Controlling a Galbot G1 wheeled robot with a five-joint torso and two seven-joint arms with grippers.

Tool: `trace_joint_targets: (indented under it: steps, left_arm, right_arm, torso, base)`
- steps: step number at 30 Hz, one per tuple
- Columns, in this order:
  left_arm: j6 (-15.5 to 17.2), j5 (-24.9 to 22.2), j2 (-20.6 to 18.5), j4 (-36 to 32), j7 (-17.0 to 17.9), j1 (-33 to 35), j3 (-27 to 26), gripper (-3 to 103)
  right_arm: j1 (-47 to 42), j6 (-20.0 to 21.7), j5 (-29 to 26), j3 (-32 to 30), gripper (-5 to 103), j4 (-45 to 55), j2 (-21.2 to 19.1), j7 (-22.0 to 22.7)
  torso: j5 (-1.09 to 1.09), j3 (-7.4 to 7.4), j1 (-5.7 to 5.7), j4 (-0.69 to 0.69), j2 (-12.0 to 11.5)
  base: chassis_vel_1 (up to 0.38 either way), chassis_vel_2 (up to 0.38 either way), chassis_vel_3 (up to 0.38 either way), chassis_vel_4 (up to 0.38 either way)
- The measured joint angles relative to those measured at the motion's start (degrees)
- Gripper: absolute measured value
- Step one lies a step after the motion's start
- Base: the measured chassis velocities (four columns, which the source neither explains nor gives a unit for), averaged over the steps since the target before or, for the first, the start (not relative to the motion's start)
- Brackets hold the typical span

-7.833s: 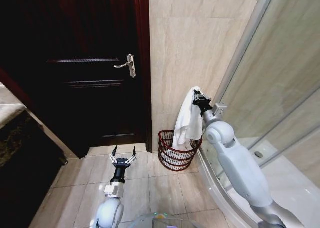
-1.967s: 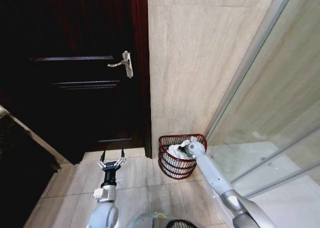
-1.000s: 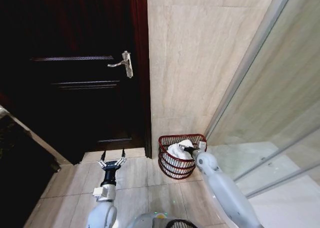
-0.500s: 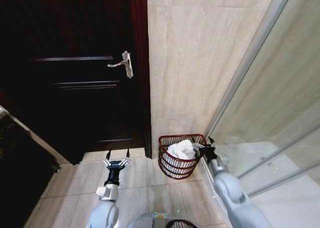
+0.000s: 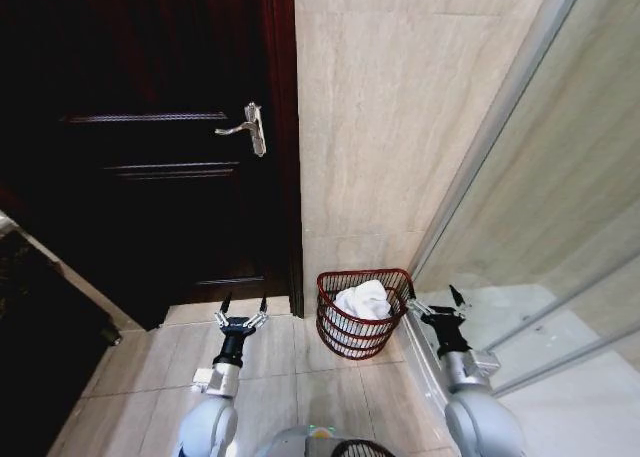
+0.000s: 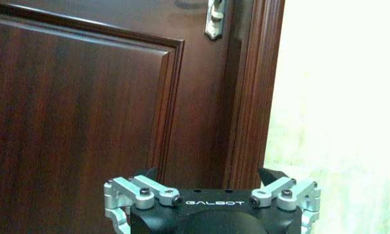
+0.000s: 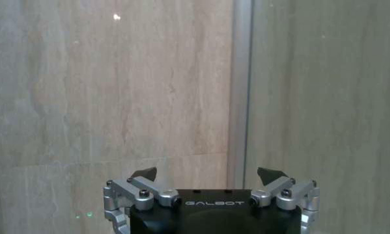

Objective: Discard the used towel into the hamper.

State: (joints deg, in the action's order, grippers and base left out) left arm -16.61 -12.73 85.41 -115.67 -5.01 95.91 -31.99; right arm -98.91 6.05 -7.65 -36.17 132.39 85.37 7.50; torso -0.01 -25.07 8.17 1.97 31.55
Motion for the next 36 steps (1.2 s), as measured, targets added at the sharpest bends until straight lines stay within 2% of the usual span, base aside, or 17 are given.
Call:
trace_joint_targets:
  steps: [5, 10, 36]
  left_arm:
    - [1.02, 0.10, 0.05, -1.38, -0.56, 0.04, -0.14, 100]
    - [1.56, 0.50, -0.08, -1.86, -0.55, 0.04, -0.13, 100]
    - [0.33, 1.28, -2.06, -1.15, -1.08, 1.11, 0.58, 100]
  right_arm:
    - [-2.94, -1.85, -0.04, -1.83, 100, 0.63, 1.87, -1.93]
    - [-5.02, -3.88, -0.74, -3.27, 100, 0.27, 1.92, -2.72]
    - [-10.44, -12.07, 2.13, -2.28, 100, -0.73, 5.40, -2.95]
  torso:
    - [0.01, 0.00, 0.00, 0.00, 0.00]
    - [0.01, 0.00, 0.00, -0.01, 0.00]
    - [0.01, 0.00, 0.00, 0.00, 0.00]
  base:
    - [0.000, 0.000, 0.000, 0.000]
    - [0.010, -0.007, -0.010, 0.008]
    - [0.051, -0.049, -0.045, 0.047]
